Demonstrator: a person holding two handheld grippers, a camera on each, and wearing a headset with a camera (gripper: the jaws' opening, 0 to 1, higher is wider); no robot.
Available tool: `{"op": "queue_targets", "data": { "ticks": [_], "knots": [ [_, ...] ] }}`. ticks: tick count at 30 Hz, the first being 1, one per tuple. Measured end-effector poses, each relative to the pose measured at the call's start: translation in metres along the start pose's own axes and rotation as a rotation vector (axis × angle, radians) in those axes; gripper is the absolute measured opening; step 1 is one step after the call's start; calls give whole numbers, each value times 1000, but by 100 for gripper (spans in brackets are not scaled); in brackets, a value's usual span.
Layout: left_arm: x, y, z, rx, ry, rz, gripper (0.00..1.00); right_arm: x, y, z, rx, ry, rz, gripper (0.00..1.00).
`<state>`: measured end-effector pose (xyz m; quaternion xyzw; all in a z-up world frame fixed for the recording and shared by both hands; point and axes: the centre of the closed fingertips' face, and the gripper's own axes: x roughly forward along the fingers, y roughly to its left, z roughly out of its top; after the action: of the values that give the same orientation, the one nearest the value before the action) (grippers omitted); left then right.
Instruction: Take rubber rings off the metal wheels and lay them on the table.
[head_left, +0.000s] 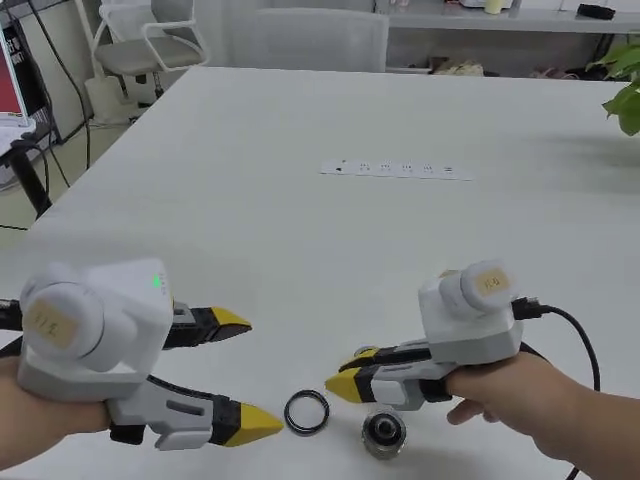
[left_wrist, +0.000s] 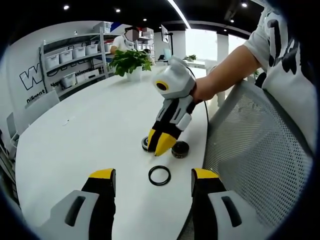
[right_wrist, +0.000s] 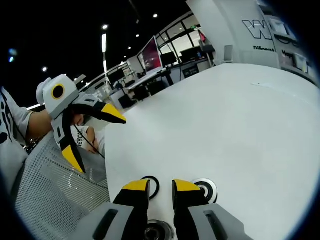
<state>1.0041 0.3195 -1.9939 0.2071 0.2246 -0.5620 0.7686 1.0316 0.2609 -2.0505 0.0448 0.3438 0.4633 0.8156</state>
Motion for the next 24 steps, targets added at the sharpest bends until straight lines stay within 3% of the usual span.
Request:
{"op": "queue_targets", "data": {
  "ticks": [9,17,24],
  "knots": [
    [6,7,7,-9,-4,-3,58,-23,-23,21,34,-82,-55,16],
    [15,18,16,-23,-19,-5,57,-47,-43,24,58,-120,-107,17],
    [23,24,28,-12,-32,-12,57,-57,-53,24,78,-143,-139,17]
  ]
}}
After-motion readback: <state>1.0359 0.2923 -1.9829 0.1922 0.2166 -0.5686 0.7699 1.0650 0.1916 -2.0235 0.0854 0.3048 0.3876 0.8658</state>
